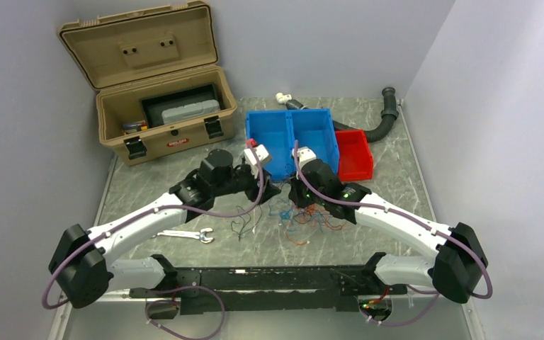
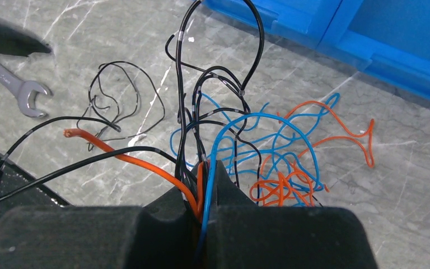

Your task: Untangle the cables

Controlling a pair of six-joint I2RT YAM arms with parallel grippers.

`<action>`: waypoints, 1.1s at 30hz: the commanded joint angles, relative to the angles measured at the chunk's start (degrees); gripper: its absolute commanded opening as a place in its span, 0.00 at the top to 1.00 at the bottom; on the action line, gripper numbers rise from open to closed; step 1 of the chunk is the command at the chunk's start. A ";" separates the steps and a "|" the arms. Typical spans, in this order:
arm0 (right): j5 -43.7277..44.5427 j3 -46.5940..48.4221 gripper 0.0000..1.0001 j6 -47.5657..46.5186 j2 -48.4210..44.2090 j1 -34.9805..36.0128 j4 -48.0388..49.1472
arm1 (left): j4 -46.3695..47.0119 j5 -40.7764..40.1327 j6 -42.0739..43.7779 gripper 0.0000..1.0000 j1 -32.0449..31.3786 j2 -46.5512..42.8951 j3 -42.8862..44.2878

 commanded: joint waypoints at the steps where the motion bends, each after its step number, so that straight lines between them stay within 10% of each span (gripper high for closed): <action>1: -1.41 1.70 1.00 0.40 -0.58 -0.06 1.10 | 1.10 -4.21 2.07 0.48 -0.60 3.84 5.81; 5: 1.06 0.67 0.73 0.66 -0.65 0.01 0.26 | -0.44 -5.65 0.83 1.00 -0.58 5.19 7.28; 7: 4.13 -0.85 0.61 1.62 -0.91 -0.05 -0.05 | -1.19 -9.25 -0.56 1.00 -0.29 3.81 6.48; 11: 10.35 -4.90 0.86 4.62 -0.90 -1.05 -0.19 | -0.40 -11.52 -1.87 1.00 1.13 -2.68 3.15; 20: 13.35 -8.17 0.94 8.00 -0.02 -3.13 -0.67 | -9.13 -18.67 -3.29 1.00 3.12 -8.74 3.99; 33: 30.87 -11.81 0.87 29.13 -11.20 -18.27 -14.45 | -25.98 -35.38 -22.31 1.00 25.72 -20.20 -1.74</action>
